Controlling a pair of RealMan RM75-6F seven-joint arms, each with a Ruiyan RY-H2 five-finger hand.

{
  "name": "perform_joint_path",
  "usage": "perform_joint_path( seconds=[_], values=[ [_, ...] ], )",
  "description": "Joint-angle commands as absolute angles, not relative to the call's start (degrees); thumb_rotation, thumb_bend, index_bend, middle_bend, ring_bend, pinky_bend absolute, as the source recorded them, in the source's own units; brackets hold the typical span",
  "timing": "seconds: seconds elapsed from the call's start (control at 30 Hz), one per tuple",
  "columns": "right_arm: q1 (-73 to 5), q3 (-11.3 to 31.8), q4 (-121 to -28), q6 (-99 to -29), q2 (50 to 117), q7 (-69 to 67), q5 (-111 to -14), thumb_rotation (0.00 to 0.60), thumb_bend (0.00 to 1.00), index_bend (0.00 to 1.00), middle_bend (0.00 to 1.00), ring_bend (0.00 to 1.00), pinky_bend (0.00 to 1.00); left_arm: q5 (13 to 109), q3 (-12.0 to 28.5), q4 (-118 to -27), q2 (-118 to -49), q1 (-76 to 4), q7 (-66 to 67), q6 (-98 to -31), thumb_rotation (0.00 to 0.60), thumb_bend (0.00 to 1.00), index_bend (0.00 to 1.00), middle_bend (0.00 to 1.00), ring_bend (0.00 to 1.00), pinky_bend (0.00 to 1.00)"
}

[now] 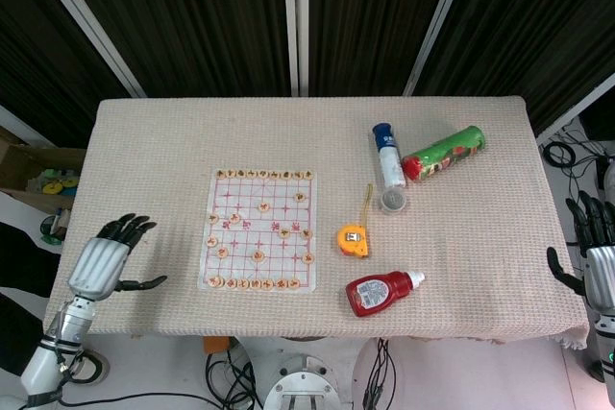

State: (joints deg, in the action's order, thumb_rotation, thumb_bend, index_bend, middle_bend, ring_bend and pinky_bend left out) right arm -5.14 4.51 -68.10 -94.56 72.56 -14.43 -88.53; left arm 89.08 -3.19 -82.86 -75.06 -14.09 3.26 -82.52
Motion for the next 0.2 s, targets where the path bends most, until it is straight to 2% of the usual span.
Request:
perform_joint_path(
  seconds=[0.03,0.2],
  values=[
    [-1.31,1.58,-68.52,-88.78,72.28,-6.64,-83.07,0.6,0.34,0.0,0.0,0.0,0.0,85.77,-0.9,-81.06,-72.69,-10.97,1.44,-86.38,0.127,0.01,0.14,0.11,0.08,0.21],
    [0.54,0.38,-68.5,-85.56,71.49,-8.51,-80.94,0.6,0.34,0.0,0.0,0.0,0.0,84.03,0.39,-80.14,-70.65,-9.44,-1.33,-87.41,0.125,0.01,0.14,0.11,0.08,0.21]
  ],
)
